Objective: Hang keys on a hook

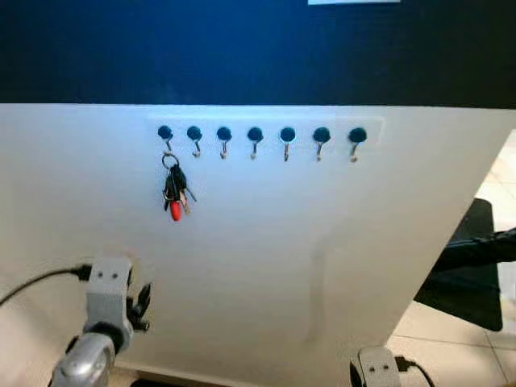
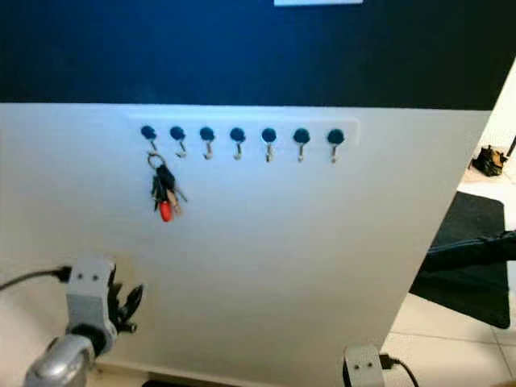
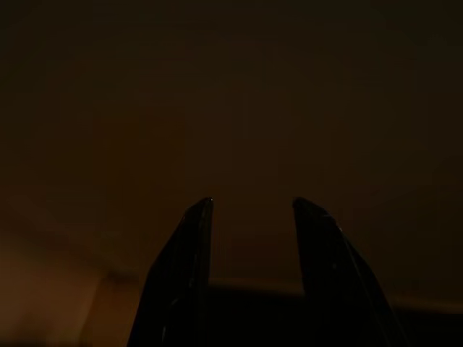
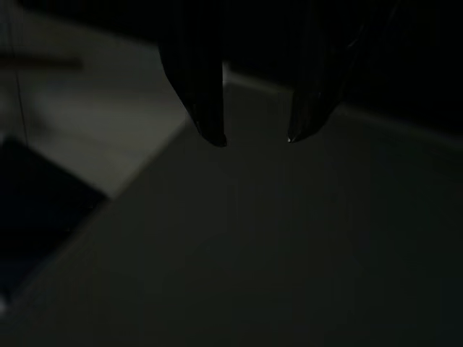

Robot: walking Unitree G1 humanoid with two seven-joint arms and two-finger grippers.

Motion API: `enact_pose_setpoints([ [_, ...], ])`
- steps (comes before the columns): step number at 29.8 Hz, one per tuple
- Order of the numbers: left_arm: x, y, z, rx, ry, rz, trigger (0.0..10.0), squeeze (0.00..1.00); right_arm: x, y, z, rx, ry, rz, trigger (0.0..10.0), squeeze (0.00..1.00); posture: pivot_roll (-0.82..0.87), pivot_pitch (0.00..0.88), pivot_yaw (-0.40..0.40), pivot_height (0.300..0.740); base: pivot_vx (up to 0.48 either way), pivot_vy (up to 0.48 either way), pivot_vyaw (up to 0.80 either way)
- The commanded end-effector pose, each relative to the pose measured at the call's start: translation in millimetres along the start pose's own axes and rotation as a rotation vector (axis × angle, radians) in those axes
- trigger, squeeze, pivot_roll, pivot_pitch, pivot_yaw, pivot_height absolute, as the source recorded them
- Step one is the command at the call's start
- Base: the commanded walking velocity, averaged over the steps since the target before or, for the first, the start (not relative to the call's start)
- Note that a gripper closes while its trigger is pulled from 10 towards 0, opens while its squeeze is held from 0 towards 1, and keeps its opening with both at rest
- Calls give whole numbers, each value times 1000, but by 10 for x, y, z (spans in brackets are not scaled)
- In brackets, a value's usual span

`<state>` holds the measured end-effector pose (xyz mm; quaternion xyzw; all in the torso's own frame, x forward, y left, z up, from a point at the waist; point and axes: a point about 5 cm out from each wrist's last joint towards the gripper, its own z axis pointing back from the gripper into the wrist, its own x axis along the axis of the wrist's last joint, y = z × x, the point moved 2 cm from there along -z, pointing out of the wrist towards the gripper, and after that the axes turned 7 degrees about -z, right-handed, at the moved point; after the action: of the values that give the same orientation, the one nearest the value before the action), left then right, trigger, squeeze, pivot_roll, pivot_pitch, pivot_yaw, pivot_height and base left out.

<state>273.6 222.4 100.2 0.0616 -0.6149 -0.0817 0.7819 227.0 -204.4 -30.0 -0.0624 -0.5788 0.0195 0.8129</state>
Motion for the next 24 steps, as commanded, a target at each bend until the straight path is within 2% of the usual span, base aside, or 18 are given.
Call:
enact_pose_setpoints([
  [1, -217, -63, 4, 6, 64, -15, 10000, 0, -144, -52, 67, -29, 59, -15, 10000, 0, 67, 142, 83, 740, 0, 0, 0],
  [2, -377, -98, 8, 9, 111, -28, 10000, 0, -219, -91, 106, -48, 88, -22, 10000, 0, 62, 145, 86, 740, 0, 0, 0],
  [3, -377, -98, 8, 9, 111, -28, 10000, 0, -219, -91, 106, -48, 88, -22, 10000, 0, 62, 145, 86, 740, 0, 0, 0],
  [4, -482, -123, 15, 10, 140, -38, 10000, 0, -267, -116, 132, -61, 107, -26, 10000, 0, 62, 145, 86, 740, 0, 0, 0],
  [5, -640, -154, 32, 29, 178, -94, 10000, 0, -319, -149, 173, -72, 121, -27, 10000, 0, 50, 145, 91, 740, 0, 0, 0],
  [6, -682, -154, 36, 46, 186, -115, 10000, 0, -320, -154, 181, -73, 118, -28, 10000, 0, 39, 146, 92, 740, 0, 0, 0],
  [13, -809, -147, 85, 105, 202, -164, 10000, 0, -238, -133, 151, -50, 71, -36, 10000, 0, 27, 148, 95, 740, 0, 0, 0],
  [16, -853, -139, 116, 121, 213, -154, 10000, 0, -199, -117, 126, -45, 54, -36, 10000, 0, 30, 148, 94, 740, 0, 0, 0],
  [18, -912, -118, 158, 154, 233, -114, 10000, 0, -111, -85, 81, -37, 16, -43, 10000, 0, 31, 146, 90, 740, 0, 0, 0],
  [21, -977, -109, 195, 185, 245, -82, 10000, 0, 0, -125, 20, -86, -24, -125, 10000, 0, 37, 142, 83, 740, 0, 0, 0],
  [22, -977, -109, 195, 185, 245, -82, 10000, 0, 0, -125, 20, -86, -24, -125, 10000, 0, 37, 142, 83, 740, 0, 0, 0],
  [23, -988, -119, 205, 187, 241, -90, 10000, 0, 41, -222, -15, -148, -31, -205, 10000, 0, 38, 139, 81, 740, 0, 0, 0],
  [24, -989, -122, 207, 187, 240, -92, 10000, 0, 51, -249, -23, -163, -33, -223, 10000, 0, 38, 139, 81, 740, 0, 0, 0],
])
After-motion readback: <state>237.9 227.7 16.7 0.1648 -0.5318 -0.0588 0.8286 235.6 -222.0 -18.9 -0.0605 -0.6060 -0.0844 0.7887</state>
